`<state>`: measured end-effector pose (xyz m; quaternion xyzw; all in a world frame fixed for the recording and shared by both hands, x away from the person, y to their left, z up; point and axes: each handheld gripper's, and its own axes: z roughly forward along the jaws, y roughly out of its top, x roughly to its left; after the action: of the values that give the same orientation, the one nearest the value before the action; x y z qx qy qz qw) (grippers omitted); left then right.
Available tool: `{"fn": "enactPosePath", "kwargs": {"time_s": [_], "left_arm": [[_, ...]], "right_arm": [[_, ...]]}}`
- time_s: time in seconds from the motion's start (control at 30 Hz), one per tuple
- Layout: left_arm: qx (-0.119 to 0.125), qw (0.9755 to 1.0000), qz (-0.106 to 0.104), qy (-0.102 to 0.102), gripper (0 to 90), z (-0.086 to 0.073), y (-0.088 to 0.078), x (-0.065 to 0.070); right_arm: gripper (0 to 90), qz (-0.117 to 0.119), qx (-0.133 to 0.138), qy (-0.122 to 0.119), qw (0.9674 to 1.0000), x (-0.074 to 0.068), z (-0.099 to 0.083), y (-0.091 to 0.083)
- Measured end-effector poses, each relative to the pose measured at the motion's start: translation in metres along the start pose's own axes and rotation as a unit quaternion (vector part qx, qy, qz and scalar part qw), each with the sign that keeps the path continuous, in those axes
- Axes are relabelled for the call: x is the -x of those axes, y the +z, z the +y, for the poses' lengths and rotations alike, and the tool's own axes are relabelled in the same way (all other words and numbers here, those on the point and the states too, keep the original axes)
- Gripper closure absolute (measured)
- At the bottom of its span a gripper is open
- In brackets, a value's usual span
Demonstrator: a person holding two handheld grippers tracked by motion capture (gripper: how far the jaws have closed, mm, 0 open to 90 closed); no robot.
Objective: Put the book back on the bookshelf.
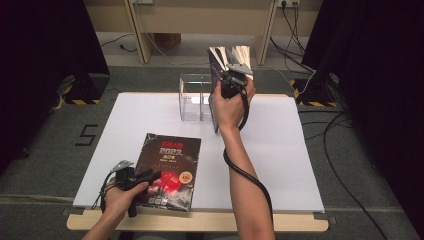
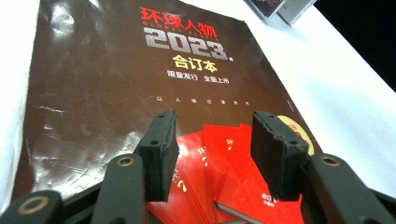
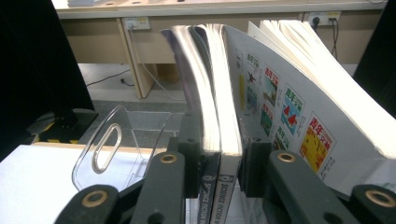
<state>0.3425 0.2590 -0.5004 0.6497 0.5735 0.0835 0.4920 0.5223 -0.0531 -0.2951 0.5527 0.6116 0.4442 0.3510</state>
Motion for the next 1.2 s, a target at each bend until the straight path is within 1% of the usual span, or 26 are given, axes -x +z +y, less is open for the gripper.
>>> {"fn": "enactPosePath", "kwargs": {"time_s": [0.13, 0.2, 0.37, 0.43, 0.53, 0.63, 0.77, 1.0, 1.07, 1.2], "left_arm": [[0.000, 1.0000, -0.001, 0.001, 50.2, 0.000, -0.001, 0.000], [0.002, 1.0000, -0.001, 0.000, 50.2, 0.000, -0.001, 0.000], [0.002, 1.0000, -0.001, 0.001, 50.2, 0.001, -0.001, 0.001], [0.001, 1.0000, -0.002, 0.001, 50.1, 0.001, 0.000, 0.001], [0.001, 1.0000, -0.002, 0.001, 50.0, 0.000, 0.000, 0.001], [0.002, 1.0000, -0.001, 0.000, 49.9, 0.000, 0.000, 0.001], [0.002, 1.0000, -0.001, 0.000, 49.8, 0.000, 0.000, 0.001], [0.002, 1.0000, -0.001, 0.000, 49.8, 0.001, -0.001, 0.000], [0.002, 1.0000, -0.001, 0.000, 49.8, 0.000, -0.001, 0.001], [0.001, 1.0000, -0.001, 0.000, 49.7, 0.001, -0.001, 0.001]], "right_arm": [[75.1, -0.006, 0.000, 0.007, 1.0000, -0.001, -0.001, -0.001], [74.1, -0.008, -0.004, 0.005, 0.9999, -0.002, 0.000, 0.000], [64.6, -0.001, -0.004, -0.006, 1.0000, -0.002, 0.000, 0.000], [62.5, 0.002, -0.002, -0.013, 0.9999, -0.003, -0.002, 0.000], [60.8, 0.004, -0.005, -0.014, 0.9999, -0.004, -0.005, 0.000], [59.9, 0.016, -0.002, -0.004, 0.9999, -0.003, -0.009, 0.000], [58.1, 0.015, -0.006, -0.009, 0.9998, -0.004, -0.012, -0.001], [56.2, 0.023, 0.003, -0.013, 0.9996, -0.006, -0.016, -0.009], [56.0, 0.025, 0.003, -0.011, 0.9996, -0.006, -0.017, -0.011], [55.8, 0.027, 0.003, -0.014, 0.9995, -0.004, -0.020, -0.014]]}}
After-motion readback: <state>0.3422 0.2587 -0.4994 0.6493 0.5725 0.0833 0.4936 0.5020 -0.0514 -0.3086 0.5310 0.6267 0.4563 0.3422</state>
